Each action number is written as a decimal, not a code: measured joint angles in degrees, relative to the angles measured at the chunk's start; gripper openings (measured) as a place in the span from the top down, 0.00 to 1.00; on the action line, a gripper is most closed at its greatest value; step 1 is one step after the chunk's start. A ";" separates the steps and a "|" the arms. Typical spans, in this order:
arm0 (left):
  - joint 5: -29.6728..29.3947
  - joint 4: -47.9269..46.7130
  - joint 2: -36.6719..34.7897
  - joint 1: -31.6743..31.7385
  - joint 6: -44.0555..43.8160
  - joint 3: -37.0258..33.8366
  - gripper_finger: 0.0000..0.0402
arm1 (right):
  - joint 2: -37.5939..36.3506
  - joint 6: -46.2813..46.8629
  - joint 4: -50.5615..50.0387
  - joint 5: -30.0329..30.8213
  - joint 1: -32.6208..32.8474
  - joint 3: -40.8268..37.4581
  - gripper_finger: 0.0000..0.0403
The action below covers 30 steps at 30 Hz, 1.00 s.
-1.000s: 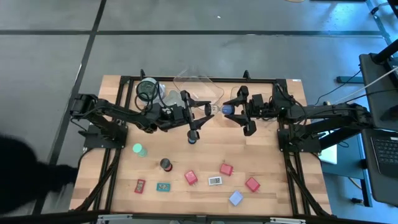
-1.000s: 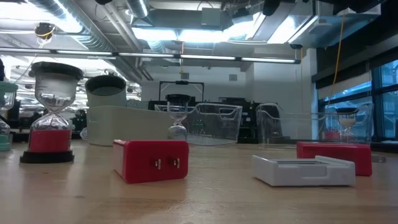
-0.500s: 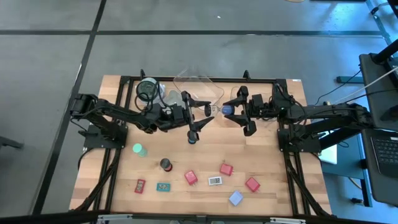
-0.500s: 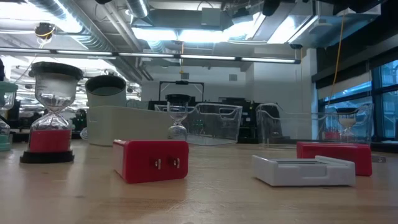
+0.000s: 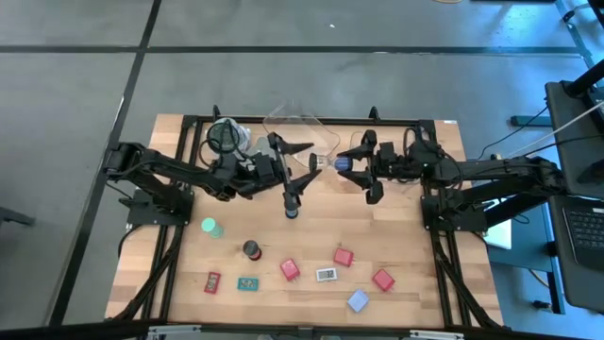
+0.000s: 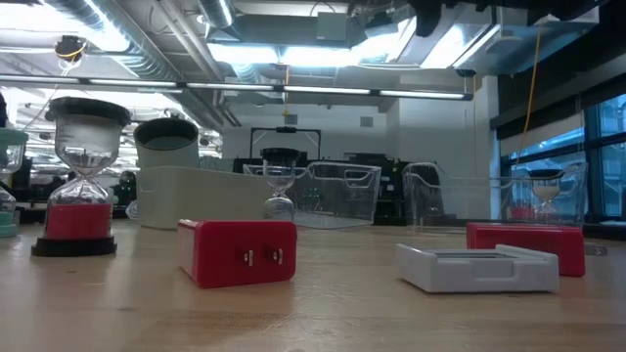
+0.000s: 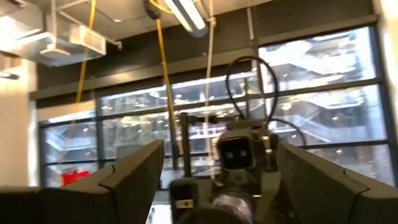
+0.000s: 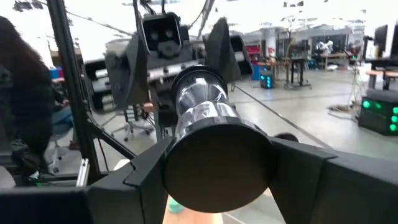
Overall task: Pick & Place Office items
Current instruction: Put the purple hourglass into the right transparent bin
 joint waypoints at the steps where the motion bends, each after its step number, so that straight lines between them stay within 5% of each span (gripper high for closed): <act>1: -1.05 -0.48 -0.39 0.00 0.27 0.00 0.23 | 0.00 0.14 -0.34 -0.01 0.00 0.00 0.47; 9: -15.13 -5.41 -4.14 -0.69 4.55 0.00 0.23 | -2.33 6.14 -13.69 4.81 -0.42 0.17 0.47; 17: -29.45 -16.90 -6.98 -3.28 3.21 0.00 0.23 | -4.95 13.75 -58.03 17.35 -5.02 14.34 0.47; 22: -32.29 -22.24 -6.99 -4.33 0.34 0.00 0.23 | -3.03 20.88 -81.07 20.94 -8.37 21.31 0.47; 30: -31.77 -27.01 -6.99 -4.42 -3.76 -0.02 0.23 | 2.22 27.06 -96.19 20.52 -14.31 21.53 0.45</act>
